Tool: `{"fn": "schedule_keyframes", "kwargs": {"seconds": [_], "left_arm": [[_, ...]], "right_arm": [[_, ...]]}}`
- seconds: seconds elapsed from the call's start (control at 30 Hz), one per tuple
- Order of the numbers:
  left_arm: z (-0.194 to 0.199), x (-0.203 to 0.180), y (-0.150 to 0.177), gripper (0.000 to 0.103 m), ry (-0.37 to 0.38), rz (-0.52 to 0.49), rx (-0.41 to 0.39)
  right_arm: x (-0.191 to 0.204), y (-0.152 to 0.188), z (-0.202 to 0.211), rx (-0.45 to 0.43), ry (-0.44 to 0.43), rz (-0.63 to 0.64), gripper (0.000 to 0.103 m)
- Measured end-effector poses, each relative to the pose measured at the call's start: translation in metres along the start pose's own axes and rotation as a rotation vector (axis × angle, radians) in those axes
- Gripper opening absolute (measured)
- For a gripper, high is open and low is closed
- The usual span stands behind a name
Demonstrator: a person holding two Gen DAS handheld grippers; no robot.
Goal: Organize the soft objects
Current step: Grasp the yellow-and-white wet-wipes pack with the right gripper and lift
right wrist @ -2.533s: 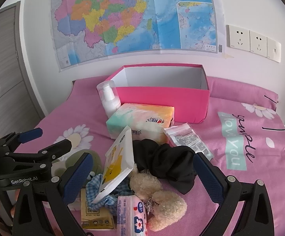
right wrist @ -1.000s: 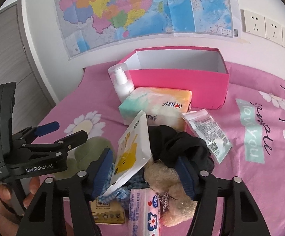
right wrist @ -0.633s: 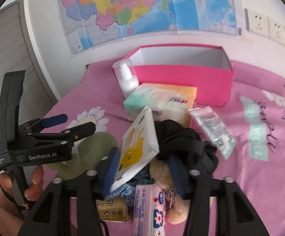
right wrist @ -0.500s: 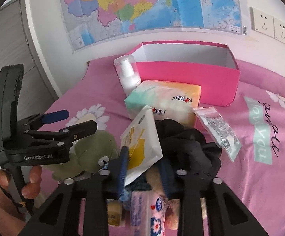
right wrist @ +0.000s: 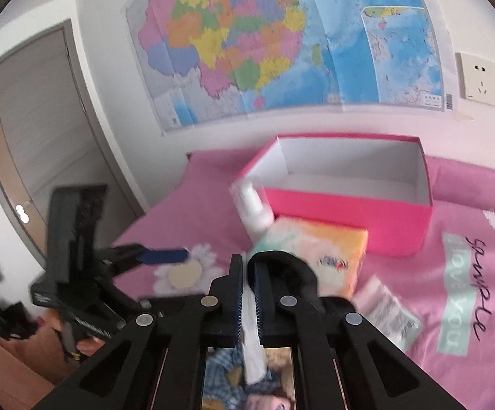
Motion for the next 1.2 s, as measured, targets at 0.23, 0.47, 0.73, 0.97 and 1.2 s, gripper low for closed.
{"fn": "schedule_keyframes", "kwargs": {"seconds": [0.23,0.47,0.73,0.97,1.2], "left_arm": [[-0.015,0.0,0.002,0.099,0.012,-0.009,0.053],[-0.02,0.008,0.008,0.099,-0.005,-0.003,0.07],[-0.025,0.023,0.018,0.099,-0.032,0.033,0.1],[-0.025,0.027,0.019,0.099,-0.013,0.05,0.11],[-0.019,0.008,0.001,0.099,0.09,0.008,0.097]], "right_arm": [[-0.016,-0.006,-0.002,0.054,0.074,0.016,0.017],[-0.014,0.01,-0.022,0.14,0.071,0.044,0.061],[-0.024,0.017,-0.084,0.298,0.031,0.103,0.04],[-0.027,0.021,-0.08,0.293,-0.014,0.103,0.013],[-0.031,-0.011,-0.045,0.109,-0.062,0.015,0.01]]}}
Point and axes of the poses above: each gripper's, at about its wrist camera, not at the fingertips, and z roughly against the way its jaws point, x to its left, y to its underside, the point moved 7 cm from there along -z, roughly the way its jaws point, and after that the axes turned 10 degrees about -y, right-handed, at the moved point
